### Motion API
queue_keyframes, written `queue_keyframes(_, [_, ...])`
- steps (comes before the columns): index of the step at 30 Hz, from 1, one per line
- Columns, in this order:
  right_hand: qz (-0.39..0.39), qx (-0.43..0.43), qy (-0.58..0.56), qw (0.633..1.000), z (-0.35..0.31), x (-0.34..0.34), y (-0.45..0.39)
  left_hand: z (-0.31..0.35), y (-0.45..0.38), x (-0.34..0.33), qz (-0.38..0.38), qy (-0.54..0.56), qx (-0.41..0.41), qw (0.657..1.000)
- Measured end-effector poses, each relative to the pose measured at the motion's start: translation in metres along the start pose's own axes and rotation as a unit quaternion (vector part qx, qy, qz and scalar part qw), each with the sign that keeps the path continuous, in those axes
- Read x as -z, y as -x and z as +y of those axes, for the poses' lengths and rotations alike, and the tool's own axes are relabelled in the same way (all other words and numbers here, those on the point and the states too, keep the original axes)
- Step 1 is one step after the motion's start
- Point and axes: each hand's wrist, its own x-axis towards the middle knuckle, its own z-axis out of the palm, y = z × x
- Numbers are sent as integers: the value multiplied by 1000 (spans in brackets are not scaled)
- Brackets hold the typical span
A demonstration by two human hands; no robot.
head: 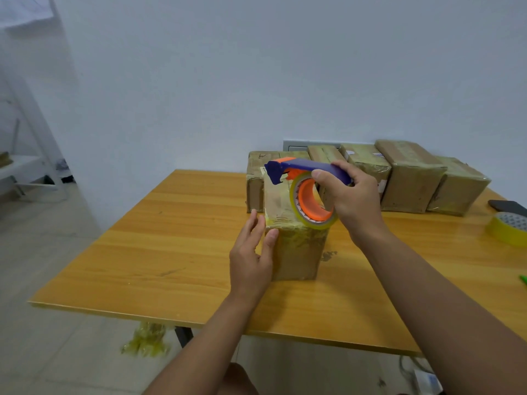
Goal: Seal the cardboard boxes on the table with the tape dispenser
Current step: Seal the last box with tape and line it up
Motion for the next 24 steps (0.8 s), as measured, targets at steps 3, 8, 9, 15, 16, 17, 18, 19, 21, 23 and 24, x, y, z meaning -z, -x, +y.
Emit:
queue_keyframes(3, [-1, 1, 0, 1000, -1, 0, 1, -1, -7, 2, 29, 37, 21, 999])
queue_keyframes(8, [-2, -5, -1, 1000, -2, 1, 1, 0, -8, 9, -21, 113, 55, 992])
queue_keyframes(9, [-3, -6, 0, 1000, -2, 1, 1, 0, -8, 10, -30, 125, 59, 990])
queue_keyframes(15, [-4, -11, -6, 1000, 0, 1, 0, -3, -11, 9, -51, 187, 93, 977])
queue_keyframes(16, [-4, -12, -6, 1000, 1, 1, 0, -6, -11, 9, -53, 187, 93, 977])
queue_keyframes(17, [-3, -12, -6, 1000, 1, 1, -1, -7, -12, 9, -53, 182, 94, 977])
queue_keyframes(18, [-3, -12, -5, 1000, 1, 1, -1, -8, -12, 9, -52, 177, 94, 978])
queue_keyframes(19, [-4, -13, -5, 1000, 2, 0, -2, -8, -12, 9, -52, 173, 93, 979])
queue_keyframes(21, [-6, -17, -5, 1000, 3, 0, -3, -6, -11, 9, -55, 168, 79, 981])
queue_keyframes(23, [-10, -16, -4, 1000, 3, 0, -3, -4, -9, 8, -50, 153, 66, 985])
queue_keyframes(24, [-10, -15, -3, 1000, 3, -1, -3, -4, -9, 6, -40, 142, 59, 987])
